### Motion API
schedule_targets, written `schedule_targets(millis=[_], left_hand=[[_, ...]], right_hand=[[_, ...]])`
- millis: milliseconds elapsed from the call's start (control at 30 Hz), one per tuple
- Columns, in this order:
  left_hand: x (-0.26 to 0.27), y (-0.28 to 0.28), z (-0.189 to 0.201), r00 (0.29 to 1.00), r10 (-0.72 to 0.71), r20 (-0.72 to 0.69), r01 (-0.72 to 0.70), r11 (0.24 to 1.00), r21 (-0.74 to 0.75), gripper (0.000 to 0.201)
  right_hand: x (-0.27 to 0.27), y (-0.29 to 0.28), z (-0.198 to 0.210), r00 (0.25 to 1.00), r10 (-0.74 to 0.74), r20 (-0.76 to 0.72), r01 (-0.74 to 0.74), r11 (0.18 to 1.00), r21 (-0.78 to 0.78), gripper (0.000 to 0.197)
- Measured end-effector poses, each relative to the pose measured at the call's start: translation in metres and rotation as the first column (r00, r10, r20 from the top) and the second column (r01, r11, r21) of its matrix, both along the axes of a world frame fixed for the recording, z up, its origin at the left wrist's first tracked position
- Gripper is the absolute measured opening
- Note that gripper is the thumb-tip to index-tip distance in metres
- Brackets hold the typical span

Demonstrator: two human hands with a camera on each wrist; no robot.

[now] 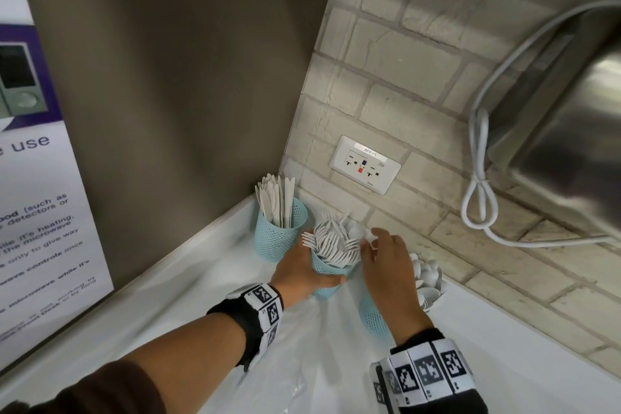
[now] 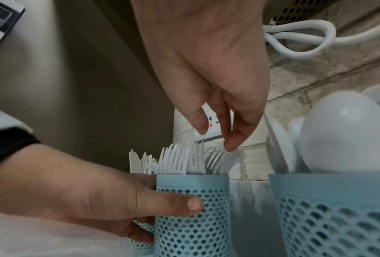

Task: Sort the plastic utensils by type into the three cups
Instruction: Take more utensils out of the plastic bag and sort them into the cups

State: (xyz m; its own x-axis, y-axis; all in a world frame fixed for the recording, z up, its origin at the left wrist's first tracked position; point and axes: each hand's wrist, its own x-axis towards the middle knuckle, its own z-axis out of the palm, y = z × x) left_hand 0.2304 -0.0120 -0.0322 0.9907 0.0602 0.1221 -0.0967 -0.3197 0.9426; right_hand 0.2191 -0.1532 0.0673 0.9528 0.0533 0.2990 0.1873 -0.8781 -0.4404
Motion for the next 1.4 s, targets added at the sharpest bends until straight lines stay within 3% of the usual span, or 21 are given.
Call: schedule_targets(millis=[67, 133, 300, 400, 467, 633, 700, 733, 800, 867, 933, 967, 1067, 1200, 1333, 1400], left_hand=[[0.000, 0.001, 0.001, 1.000, 0.007, 0.008, -0.007, 1.000, 0.002, 0.090], [0.000, 0.001, 0.000, 1.000, 0.009, 0.009, -0.009, 1.000, 0.004, 0.091], [-0.001, 0.000, 0.000, 1.000, 0.019, 0.003, -0.019, 1.000, 0.001, 0.086], [-0.002, 0.000, 0.002, 1.000, 0.005, -0.002, -0.005, 1.000, 0.009, 0.084], [-0.002, 0.000, 0.003, 1.000, -0.001, -0.002, 0.001, 1.000, 0.010, 0.084], [-0.004, 0.000, 0.006, 1.000, 0.006, -0.019, -0.006, 1.000, 0.016, 0.083], [-0.004, 0.000, 0.004, 1.000, 0.012, -0.028, -0.012, 1.000, 0.011, 0.084], [-0.004, 0.000, 0.003, 0.999, 0.009, -0.036, -0.009, 1.000, -0.006, 0.085], [-0.006, 0.001, 0.004, 0.999, 0.007, -0.042, -0.008, 1.000, -0.016, 0.081], [-0.007, 0.000, 0.007, 0.999, 0.002, -0.046, -0.002, 1.000, -0.006, 0.057], [-0.012, -0.002, 0.014, 0.999, 0.029, -0.034, -0.030, 0.999, -0.021, 0.026], [-0.013, -0.002, 0.014, 0.999, 0.028, -0.042, -0.029, 0.999, -0.017, 0.027], [-0.009, -0.001, 0.008, 0.999, -0.017, -0.033, 0.016, 0.999, -0.040, 0.066], [-0.007, -0.001, 0.004, 0.998, 0.027, -0.057, -0.031, 0.997, -0.065, 0.088], [-0.006, 0.001, 0.004, 0.998, 0.018, -0.068, -0.023, 0.997, -0.080, 0.090], [-0.006, 0.001, 0.003, 0.999, 0.007, -0.054, -0.012, 0.995, -0.096, 0.088]], right_hand=[[0.002, 0.002, -0.001, 0.993, -0.030, -0.116, 0.017, 0.993, -0.117, 0.030], [0.005, 0.005, 0.001, 0.992, -0.028, -0.125, 0.011, 0.991, -0.135, 0.029], [0.014, 0.010, 0.005, 0.976, 0.016, -0.215, 0.007, 0.995, 0.104, 0.030], [0.018, 0.014, 0.011, 0.953, 0.081, -0.292, 0.009, 0.955, 0.295, 0.021], [0.019, 0.014, 0.015, 0.965, 0.092, -0.247, -0.003, 0.941, 0.339, 0.020], [0.012, 0.016, 0.013, 0.989, 0.128, -0.078, -0.109, 0.971, 0.211, 0.037], [0.008, 0.018, 0.005, 0.993, 0.105, 0.051, -0.114, 0.965, 0.236, 0.030], [0.007, 0.020, 0.002, 0.992, 0.088, 0.096, -0.111, 0.955, 0.275, 0.035], [0.003, 0.026, -0.005, 0.994, 0.114, 0.003, -0.107, 0.927, 0.360, 0.074], [0.002, 0.036, -0.011, 0.977, 0.155, -0.145, -0.113, 0.959, 0.261, 0.101], [0.007, 0.044, -0.017, 0.972, 0.145, -0.186, -0.130, 0.987, 0.090, 0.110], [0.011, 0.047, -0.017, 0.975, 0.133, -0.178, -0.127, 0.991, 0.044, 0.109], [0.022, 0.051, -0.017, 0.986, 0.104, -0.128, -0.109, 0.994, -0.031, 0.094], [0.031, 0.056, -0.018, 0.989, 0.116, -0.096, -0.128, 0.984, -0.126, 0.056], [0.034, 0.046, -0.018, 0.995, 0.094, 0.044, -0.099, 0.987, 0.127, 0.038], [0.032, 0.040, -0.019, 0.993, 0.097, 0.073, -0.109, 0.976, 0.188, 0.052]])
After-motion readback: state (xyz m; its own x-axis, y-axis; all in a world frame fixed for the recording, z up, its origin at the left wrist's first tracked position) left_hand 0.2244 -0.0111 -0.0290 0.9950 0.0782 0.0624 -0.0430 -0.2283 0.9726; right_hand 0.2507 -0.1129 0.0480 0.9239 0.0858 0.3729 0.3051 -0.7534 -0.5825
